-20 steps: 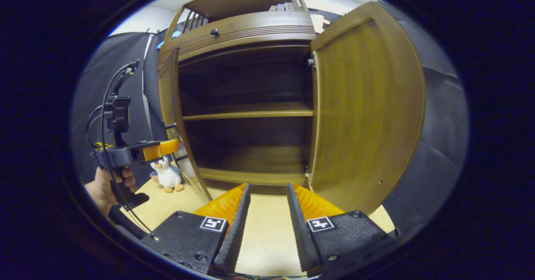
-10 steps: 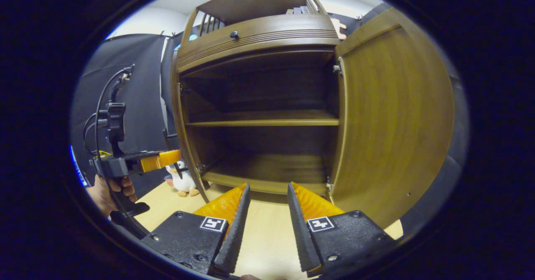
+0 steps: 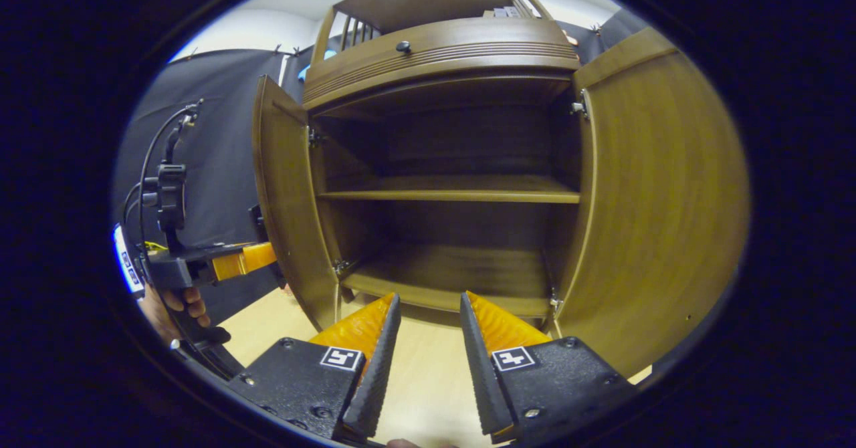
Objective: Open the right door of the double-door shoe cabinet with the right hand, and open the left door with the left hand.
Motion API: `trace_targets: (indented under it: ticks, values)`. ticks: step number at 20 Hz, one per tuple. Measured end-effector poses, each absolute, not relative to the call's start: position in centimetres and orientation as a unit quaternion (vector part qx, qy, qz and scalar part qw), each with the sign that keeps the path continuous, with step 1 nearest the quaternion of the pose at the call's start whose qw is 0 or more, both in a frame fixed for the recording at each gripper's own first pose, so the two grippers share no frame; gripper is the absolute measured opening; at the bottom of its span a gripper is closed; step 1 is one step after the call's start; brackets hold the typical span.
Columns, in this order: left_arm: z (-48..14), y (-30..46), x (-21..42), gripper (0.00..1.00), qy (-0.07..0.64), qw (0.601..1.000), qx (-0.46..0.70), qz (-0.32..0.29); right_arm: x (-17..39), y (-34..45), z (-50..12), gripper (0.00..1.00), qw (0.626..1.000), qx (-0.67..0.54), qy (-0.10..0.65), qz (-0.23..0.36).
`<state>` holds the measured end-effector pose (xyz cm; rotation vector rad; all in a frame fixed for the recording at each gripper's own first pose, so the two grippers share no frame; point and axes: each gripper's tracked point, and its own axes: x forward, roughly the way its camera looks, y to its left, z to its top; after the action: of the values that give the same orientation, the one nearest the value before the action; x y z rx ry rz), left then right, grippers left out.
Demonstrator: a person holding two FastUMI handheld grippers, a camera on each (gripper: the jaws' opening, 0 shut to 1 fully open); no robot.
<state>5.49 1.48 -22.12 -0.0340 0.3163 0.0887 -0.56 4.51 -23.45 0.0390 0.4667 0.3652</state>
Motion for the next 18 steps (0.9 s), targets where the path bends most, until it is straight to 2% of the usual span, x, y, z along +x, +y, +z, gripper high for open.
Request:
trace_targets:
  ticks: [1, 16, 17, 18]
  values:
    - [-22.2, 1.7, 5.4, 0.24, 0.159, 0.986, -0.021, 0.05, -0.5, 4.8, -23.7, 0.58, 0.955, 0.019, 0.232, 0.183]
    - [-22.4, 8.8, 2.2, 0.23, 0.156, 0.979, -0.023, 0.132, -0.1, 8.1, -23.5, 0.6, 0.95, 0.022, 0.231, 0.207]
    - [-22.3, 9.1, 2.2, 0.32, 0.156, 0.979, -0.028, 0.13, -0.1, 8.2, -23.5, 0.58, 0.951, 0.021, 0.23, 0.207]
    - [-22.4, 9.1, 2.0, 0.18, 0.156, 0.979, -0.029, 0.129, -0.1, 8.3, -23.5, 0.58, 0.951, 0.021, 0.23, 0.206]
